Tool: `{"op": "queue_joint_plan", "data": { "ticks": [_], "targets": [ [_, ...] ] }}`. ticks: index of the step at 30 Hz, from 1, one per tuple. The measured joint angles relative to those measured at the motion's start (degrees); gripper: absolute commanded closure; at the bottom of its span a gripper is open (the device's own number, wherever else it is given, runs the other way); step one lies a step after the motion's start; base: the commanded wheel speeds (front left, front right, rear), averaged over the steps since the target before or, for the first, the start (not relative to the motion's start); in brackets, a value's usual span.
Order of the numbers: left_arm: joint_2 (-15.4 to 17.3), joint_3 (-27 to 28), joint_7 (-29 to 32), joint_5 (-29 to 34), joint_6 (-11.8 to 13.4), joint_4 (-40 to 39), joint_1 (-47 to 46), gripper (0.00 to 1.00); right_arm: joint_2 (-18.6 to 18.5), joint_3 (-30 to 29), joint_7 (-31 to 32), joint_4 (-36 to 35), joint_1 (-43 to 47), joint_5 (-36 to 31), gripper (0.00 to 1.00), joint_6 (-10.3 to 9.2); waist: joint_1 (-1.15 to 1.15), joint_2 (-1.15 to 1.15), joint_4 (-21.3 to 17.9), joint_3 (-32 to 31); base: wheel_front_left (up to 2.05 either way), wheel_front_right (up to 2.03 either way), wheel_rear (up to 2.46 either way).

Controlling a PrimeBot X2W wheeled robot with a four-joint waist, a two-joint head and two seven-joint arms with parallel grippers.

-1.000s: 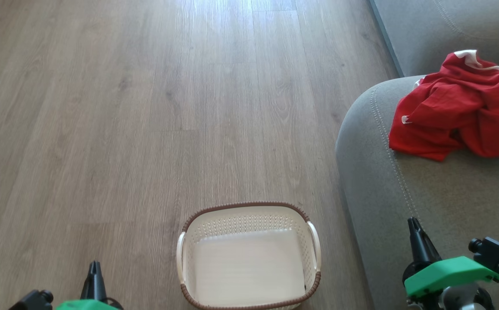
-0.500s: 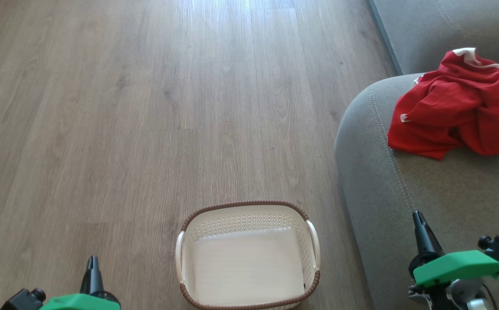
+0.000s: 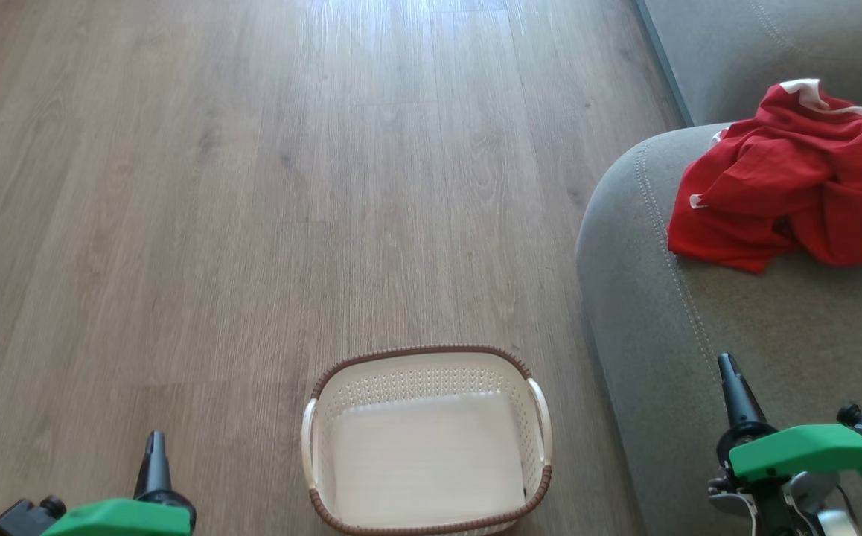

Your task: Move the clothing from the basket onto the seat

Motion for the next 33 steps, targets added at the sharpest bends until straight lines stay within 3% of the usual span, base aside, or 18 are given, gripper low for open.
{"op": "queue_joint_plan", "data": {
  "ticks": [33],
  "targets": [
    [-2.4,6.4,5.1,-16.3,-4.3,-1.9,-2.5,1.00,-0.1,-1.4,4.3,-1.0,-2.4,22.1,1.00,0.00,0.00,0.00,-0.7,0.6,0.00,0.00,0.00]
  ]
}}
